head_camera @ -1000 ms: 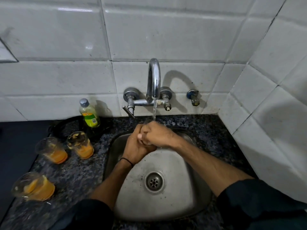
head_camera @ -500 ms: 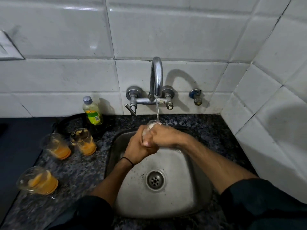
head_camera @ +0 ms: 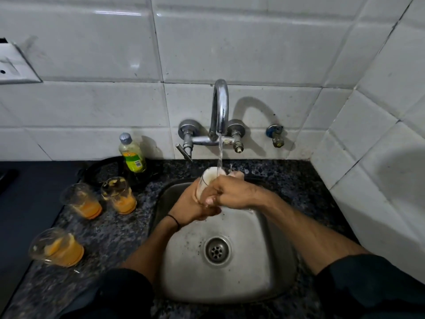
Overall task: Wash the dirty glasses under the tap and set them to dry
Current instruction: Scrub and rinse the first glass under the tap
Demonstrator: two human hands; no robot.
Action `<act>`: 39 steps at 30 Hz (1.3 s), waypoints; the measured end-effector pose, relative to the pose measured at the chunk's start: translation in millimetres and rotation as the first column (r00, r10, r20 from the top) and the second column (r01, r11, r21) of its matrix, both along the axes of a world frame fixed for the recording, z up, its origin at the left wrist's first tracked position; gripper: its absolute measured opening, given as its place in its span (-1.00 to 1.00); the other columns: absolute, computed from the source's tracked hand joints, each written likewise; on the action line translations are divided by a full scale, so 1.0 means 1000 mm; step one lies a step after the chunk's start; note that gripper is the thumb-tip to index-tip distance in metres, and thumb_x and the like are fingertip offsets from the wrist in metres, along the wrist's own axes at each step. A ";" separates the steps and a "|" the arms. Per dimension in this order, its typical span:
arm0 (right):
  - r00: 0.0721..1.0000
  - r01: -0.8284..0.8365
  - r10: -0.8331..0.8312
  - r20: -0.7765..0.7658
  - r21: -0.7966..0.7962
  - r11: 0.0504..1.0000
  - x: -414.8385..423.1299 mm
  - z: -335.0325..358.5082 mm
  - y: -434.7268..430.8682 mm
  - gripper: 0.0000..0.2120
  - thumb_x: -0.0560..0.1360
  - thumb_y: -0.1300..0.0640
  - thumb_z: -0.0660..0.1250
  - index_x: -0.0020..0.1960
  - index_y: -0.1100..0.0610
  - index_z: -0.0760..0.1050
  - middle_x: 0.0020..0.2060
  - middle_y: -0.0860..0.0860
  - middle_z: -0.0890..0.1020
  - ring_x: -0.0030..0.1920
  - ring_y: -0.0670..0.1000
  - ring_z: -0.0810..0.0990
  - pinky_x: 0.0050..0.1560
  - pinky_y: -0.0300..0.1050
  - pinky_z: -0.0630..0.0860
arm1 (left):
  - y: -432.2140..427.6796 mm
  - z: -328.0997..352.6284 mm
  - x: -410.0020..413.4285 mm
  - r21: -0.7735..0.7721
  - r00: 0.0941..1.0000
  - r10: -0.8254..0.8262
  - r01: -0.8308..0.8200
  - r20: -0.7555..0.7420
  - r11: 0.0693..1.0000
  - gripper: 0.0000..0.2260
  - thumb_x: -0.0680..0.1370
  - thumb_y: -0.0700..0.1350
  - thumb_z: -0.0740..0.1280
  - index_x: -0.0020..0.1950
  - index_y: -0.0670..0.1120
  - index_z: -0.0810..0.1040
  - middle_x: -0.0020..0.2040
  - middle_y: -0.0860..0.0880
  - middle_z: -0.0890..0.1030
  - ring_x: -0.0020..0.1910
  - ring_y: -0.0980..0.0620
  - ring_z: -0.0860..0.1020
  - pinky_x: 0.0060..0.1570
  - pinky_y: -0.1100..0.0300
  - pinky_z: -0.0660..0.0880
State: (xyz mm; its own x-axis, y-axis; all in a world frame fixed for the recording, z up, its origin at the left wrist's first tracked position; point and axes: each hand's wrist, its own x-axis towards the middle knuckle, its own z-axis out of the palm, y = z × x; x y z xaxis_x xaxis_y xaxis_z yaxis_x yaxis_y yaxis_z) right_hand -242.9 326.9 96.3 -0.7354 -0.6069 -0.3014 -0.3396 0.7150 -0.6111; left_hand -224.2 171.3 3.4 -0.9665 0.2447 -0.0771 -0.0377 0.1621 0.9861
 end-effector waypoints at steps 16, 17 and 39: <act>0.993 0.082 -0.065 0.096 -0.191 0.978 0.014 -0.018 0.009 -0.60 0.54 0.20 0.37 -0.35 -0.21 0.55 -0.38 -0.26 0.57 -0.24 -0.28 0.52 0.10 -0.15 0.46 | -0.010 0.016 -0.007 -0.256 0.995 -0.084 0.066 -0.061 0.965 -0.51 0.21 -0.23 0.61 0.09 -0.02 0.59 -0.11 0.01 0.70 -0.15 0.08 0.67 -0.09 -0.08 0.63; 0.984 0.152 -0.118 0.135 -0.280 0.948 0.015 -0.020 0.006 -0.66 0.52 0.26 0.38 -0.29 -0.14 0.58 -0.35 -0.22 0.57 -0.24 -0.24 0.54 0.06 -0.13 0.50 | -0.008 0.017 -0.006 -0.301 0.995 -0.018 -0.012 -0.097 0.953 -0.52 0.19 -0.15 0.60 0.07 -0.04 0.58 -0.12 0.01 0.70 -0.15 0.05 0.67 -0.10 -0.08 0.61; 0.994 0.088 -0.095 -0.045 -0.135 0.987 0.003 -0.024 0.004 -0.81 0.51 0.17 0.35 -0.23 -0.05 0.59 -0.29 -0.21 0.66 -0.16 -0.25 0.57 0.22 -0.18 0.43 | -0.006 0.001 -0.008 -0.089 0.992 -0.102 0.095 -0.079 0.991 -0.48 0.21 -0.11 0.57 0.13 0.08 0.52 -0.02 0.05 0.68 -0.06 0.09 0.63 -0.09 0.10 0.60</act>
State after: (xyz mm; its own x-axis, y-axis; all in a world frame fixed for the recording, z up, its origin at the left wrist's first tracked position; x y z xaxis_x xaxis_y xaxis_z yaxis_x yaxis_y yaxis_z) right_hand -240.3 330.5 71.9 -0.8020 -0.5684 -0.1833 -0.3095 0.6580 -0.6865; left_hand -232.2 165.8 4.1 -0.9419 0.3352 -0.0217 0.0646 0.2442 0.9676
